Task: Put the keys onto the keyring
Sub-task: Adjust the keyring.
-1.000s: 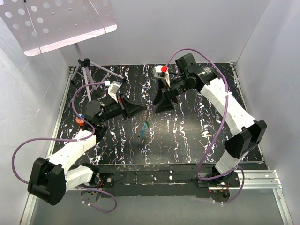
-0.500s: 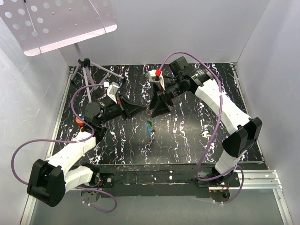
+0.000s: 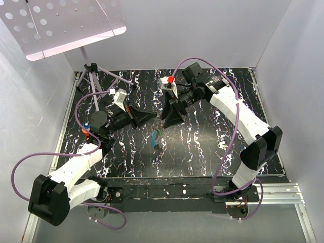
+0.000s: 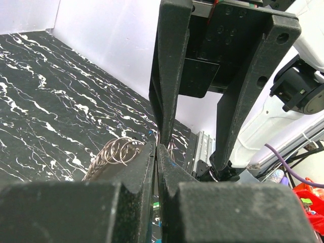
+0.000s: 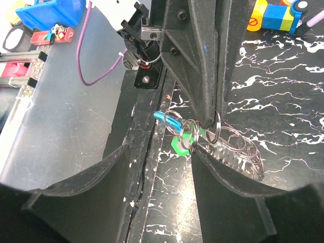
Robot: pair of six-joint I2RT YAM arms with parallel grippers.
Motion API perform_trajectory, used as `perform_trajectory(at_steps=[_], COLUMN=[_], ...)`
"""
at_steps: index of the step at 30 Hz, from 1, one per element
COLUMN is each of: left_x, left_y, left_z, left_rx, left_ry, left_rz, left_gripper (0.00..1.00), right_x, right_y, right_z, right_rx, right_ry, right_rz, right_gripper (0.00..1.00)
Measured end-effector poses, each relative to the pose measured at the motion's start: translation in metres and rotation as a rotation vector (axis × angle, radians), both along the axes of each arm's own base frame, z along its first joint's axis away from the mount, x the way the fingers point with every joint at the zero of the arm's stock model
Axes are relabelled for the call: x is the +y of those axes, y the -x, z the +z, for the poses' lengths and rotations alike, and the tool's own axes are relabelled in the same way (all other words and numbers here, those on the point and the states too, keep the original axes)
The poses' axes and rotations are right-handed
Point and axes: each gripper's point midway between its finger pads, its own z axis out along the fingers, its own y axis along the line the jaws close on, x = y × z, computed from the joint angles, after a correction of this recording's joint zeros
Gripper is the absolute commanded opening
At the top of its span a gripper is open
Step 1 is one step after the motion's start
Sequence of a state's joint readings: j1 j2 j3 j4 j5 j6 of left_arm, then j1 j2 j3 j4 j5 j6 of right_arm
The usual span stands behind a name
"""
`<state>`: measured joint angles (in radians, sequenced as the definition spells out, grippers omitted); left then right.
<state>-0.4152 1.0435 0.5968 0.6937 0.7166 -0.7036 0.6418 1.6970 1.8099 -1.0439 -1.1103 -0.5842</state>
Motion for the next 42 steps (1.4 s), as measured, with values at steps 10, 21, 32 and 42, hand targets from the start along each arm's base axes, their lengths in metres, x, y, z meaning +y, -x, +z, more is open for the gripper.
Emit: perform_trajectory(at_steps=[10, 21, 32, 42], left_x=[0.0, 0.002, 0.006, 0.006], left_y=[-0.004, -0.001, 0.009, 0.01], left_z=[-0.018, -0.031, -0.027, -0.031], left_rx=[0.032, 0.012, -0.132, -0.153], left_ry=[-0.057, -0.126, -0.193, -0.219], left_rz=[0.017, 0.017, -0.007, -0.011], left_gripper=[0.0, 0.0, 0.0, 0.0], right_x=[0.009, -0.005, -0.058, -0.11], right_y=[0.011, 0.01, -0.013, -0.042], right_z=[-0.016, -0.031, -0.019, -0.044], right_rx=[-0.101, -0.273, -0.206, -0.02], right_ry=[0.057, 0.148, 0.122, 0.106], right_rz=[0.041, 0.029, -0.121, -0.366], right_gripper=[0.59, 0.62, 0.63, 0.64])
